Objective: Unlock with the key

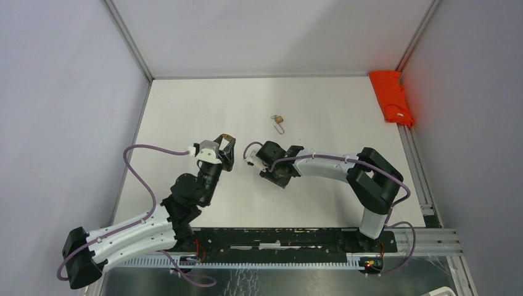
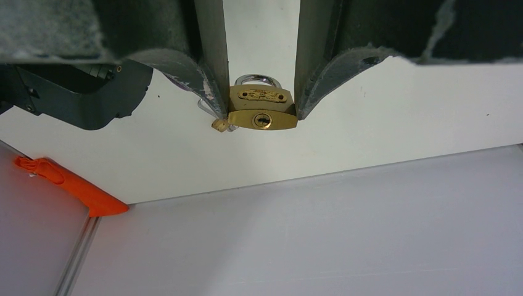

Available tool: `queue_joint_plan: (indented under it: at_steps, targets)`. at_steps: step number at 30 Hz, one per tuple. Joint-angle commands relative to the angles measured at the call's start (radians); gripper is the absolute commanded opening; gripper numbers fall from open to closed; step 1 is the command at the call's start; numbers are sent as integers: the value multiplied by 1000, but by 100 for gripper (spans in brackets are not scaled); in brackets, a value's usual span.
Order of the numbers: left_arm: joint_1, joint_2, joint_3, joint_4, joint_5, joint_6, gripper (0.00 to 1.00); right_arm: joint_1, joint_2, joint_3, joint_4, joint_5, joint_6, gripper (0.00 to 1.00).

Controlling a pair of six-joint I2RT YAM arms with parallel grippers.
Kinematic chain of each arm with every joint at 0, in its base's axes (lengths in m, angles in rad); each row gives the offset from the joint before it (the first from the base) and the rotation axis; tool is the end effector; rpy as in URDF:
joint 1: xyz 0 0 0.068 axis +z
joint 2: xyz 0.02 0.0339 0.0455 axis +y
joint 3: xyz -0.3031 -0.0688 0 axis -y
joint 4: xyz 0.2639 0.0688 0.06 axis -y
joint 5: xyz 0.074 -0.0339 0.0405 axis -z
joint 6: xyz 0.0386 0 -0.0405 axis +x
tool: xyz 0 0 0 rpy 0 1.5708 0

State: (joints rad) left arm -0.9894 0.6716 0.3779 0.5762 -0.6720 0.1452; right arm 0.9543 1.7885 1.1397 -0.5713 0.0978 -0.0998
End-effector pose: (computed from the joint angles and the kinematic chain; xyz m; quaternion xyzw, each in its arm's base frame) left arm 0.1040 -0.1145 0.3122 0.0823 0.6198 -0.1286 0.7698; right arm 0.2174 0.3002 0.1922 -0.4873 0.8543 0.0284 0.1785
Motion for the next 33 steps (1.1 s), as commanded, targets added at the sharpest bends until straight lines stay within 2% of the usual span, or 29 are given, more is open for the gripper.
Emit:
queue_joint_plan:
  at_steps: [1, 9, 16, 23, 33]
  targets:
    - [5, -9, 17, 32, -2, -42, 2, -5, 29, -11, 22, -9, -20, 35]
    - [5, -14, 11, 32, -6, -46, 2, -17, 47, -31, 28, -35, -15, 34]
    - [4, -35, 13, 22, -9, -44, 2, -75, 34, -86, 36, -157, 0, 33]
    - [4, -39, 12, 20, -7, -52, 2, -89, 46, -96, 34, -149, 0, 31]
    - [6, -40, 11, 25, -3, -54, 2, -89, 37, -112, 14, -49, 16, 28]
